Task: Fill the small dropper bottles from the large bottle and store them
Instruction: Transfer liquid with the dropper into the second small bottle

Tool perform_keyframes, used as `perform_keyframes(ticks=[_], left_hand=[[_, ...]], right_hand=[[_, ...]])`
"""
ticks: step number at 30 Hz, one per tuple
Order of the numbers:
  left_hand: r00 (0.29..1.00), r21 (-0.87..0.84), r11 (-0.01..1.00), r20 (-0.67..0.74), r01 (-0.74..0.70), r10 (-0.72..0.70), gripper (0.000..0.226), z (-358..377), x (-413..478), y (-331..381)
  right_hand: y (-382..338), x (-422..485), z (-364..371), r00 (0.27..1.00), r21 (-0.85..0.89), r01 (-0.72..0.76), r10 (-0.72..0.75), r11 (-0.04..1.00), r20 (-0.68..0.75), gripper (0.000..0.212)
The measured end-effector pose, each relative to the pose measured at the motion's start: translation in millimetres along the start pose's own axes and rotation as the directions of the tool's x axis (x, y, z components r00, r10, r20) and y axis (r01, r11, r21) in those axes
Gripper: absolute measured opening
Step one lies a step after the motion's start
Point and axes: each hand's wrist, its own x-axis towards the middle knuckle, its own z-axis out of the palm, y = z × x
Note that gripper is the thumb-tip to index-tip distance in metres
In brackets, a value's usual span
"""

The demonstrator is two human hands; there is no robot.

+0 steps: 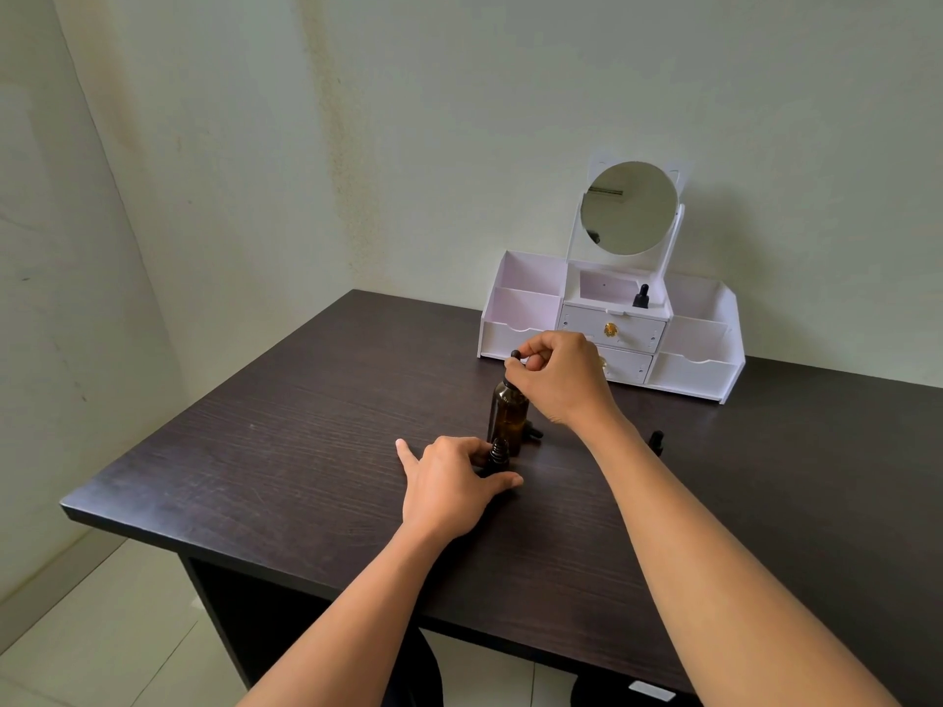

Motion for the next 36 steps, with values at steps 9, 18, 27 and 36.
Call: perform_keyframes(ticks=[9,18,27,36], left_hand=[[1.000,-0.007,1.000,-0.001,0.002,-0.002,0.043,-0.5,0.2,1.0],[1.000,-0.023,1.000,-0.002,0.006,-0.006,0.039,-1.3,-1.4,1.7],[1.000,-0.014,1.000,-0.003,0.014,-0.014,0.042,-3.3,-2.1,3.6],[1.000,-0.011,1.000,-0.003,0.011,-0.011,0.041,-4.1,-3.4,5.6]], right_hand=[[0.5,5.0,-1.6,0.999,0.007,0.019,-0.018,1.000,-0.030,0.006],[-15.5,14.5,-24.2,0.965,0.085,0.144,-0.121,0.986,-0.235,0.003],[-31.1,1.3,-43.3,0.960,0.383,0.148,-0.039,0.912,-0.277,0.013],[-21.1,-35.9,-29.0,0.969,0.418,0.154,-0.053,0.895,-0.242,0.013]])
